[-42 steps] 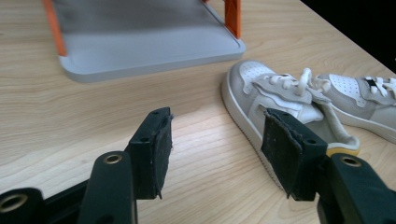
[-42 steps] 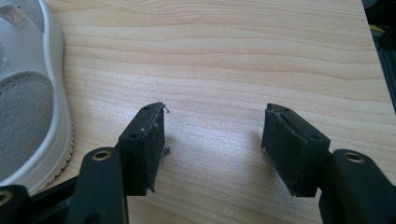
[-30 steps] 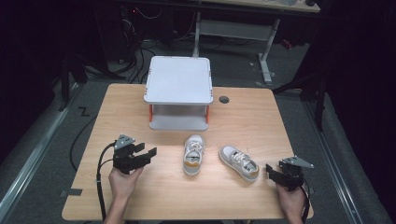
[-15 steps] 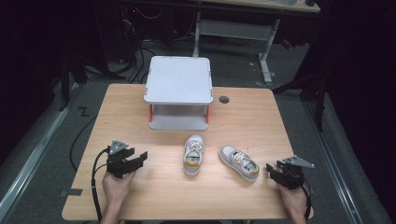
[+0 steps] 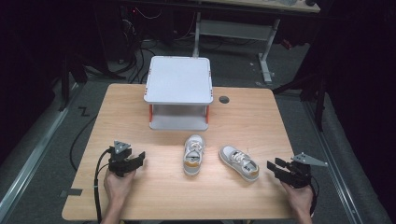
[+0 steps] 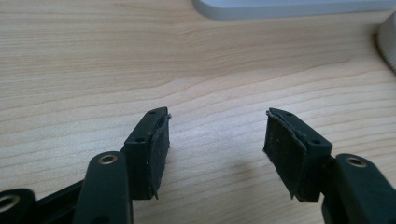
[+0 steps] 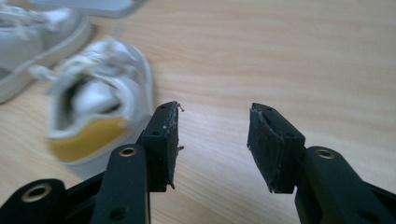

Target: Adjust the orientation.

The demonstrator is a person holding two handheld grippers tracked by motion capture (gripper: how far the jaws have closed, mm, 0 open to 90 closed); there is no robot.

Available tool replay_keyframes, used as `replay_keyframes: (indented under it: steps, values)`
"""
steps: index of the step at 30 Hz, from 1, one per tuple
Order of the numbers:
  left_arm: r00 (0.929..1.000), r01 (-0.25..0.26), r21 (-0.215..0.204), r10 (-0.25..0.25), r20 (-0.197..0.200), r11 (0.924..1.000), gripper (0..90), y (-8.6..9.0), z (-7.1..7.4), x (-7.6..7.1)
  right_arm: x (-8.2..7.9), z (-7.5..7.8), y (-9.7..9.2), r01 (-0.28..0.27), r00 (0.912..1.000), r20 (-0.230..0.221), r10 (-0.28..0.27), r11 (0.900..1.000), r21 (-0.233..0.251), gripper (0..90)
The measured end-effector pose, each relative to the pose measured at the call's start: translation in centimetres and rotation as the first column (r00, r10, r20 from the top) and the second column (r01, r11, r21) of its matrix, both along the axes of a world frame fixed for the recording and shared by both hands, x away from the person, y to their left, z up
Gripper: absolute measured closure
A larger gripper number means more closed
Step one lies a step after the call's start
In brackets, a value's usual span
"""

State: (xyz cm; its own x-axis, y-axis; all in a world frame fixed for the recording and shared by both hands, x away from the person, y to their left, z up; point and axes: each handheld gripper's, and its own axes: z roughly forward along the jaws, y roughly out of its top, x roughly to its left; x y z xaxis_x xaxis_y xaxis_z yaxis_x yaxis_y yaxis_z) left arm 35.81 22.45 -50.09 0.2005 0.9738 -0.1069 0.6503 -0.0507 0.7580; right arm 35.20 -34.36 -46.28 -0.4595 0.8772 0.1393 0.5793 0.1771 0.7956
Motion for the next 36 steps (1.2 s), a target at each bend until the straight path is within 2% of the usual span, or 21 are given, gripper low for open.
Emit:
replay_keyframes:
  steps: [2, 6, 7, 8, 11, 14, 21, 25, 30, 32, 33, 36]
  values:
    - [0.9999, -0.004, 0.019, 0.004, -0.011, 0.9998, 40.4, 0.0, -0.4, 0.2, 0.0, 1.0, 0.5, -0.049, 0.9986, 0.018, 0.049, 0.9988, -0.003, 53.8]
    - [1.0, -0.005, 0.045, 0.005, 0.002, 0.999, 40.2, -0.2, -0.5, 0.2, 0.2, 2.5, 2.1, -0.127, 0.9911, 0.033, 0.129, 0.991, -0.041, 54.1]
    - [1.0, -0.001, 0.056, 0.001, 0.002, 0.9984, 39.7, -0.2, -0.5, 0.2, 0.5, 2.9, 3.0, -0.174, 0.9839, 0.026, 0.177, 0.9816, -0.078, 54.0]
    - [1.0, -0.002, 0.062, 0.002, 0.004, 0.9981, 39.7, -0.3, -0.5, 0.2, 0.5, 2.9, 3.0, -0.174, 0.9839, 0.026, 0.177, 0.9816, -0.078, 54.0]
    - [1.0, 0.009, 0.102, -0.009, 0.003, 0.9948, 38.2, -0.8, -0.6, 0.3, 1.1, 3.2, 4.4, -0.239, 0.9705, 0.0, 0.241, 0.9627, -0.127, 54.0]
    - [0.9999, 0.01, 0.1, -0.011, 0.002, 0.995, 37.3, -0.7, -0.6, 0.3, 2.1, 3.0, 5.6, -0.281, 0.9597, -0.049, 0.277, 0.9421, -0.183, 54.4]
    - [0.9999, 0.014, 0.098, -0.015, 0.001, 0.995, 35.8, -0.8, -0.6, 0.3, 3.9, 2.2, 7.3, -0.338, 0.9396, -0.148, 0.309, 0.9035, -0.263, 59.1]
    - [0.9999, 0.014, 0.098, -0.014, 0.001, 0.9951, 35.9, -0.8, -0.6, 0.3, 4.1, 2.2, 8.0, -0.352, 0.9331, -0.183, 0.31, 0.8902, -0.289, 67.9]
    - [0.9999, 0.014, 0.098, -0.014, 0.001, 0.9951, 35.8, -0.8, -0.6, 0.3, 4.1, 2.4, 8.6, -0.365, 0.9305, -0.179, 0.32, 0.8511, -0.377, 79.7]
    - [0.9999, 0.014, 0.098, -0.014, 0.001, 0.9951, 35.8, -0.8, -0.6, 0.3, 4.1, 2.5, 8.7, -0.37, 0.9282, -0.188, 0.321, 0.8486, -0.378, 81.6]
    - [0.9999, 0.014, 0.097, -0.014, 0.001, 0.9952, 35.8, -0.8, -0.6, 0.3, 4.1, 2.5, 8.8, -0.373, 0.9273, -0.191, 0.322, 0.8435, -0.387, 81.9]
    - [0.9999, 0.014, 0.097, -0.014, 0.001, 0.9951, 35.8, -0.8, -0.6, 0.3, 4.0, 2.7, 9.1, -0.359, 0.933, -0.181, 0.311, 0.8397, -0.407, 83.7]
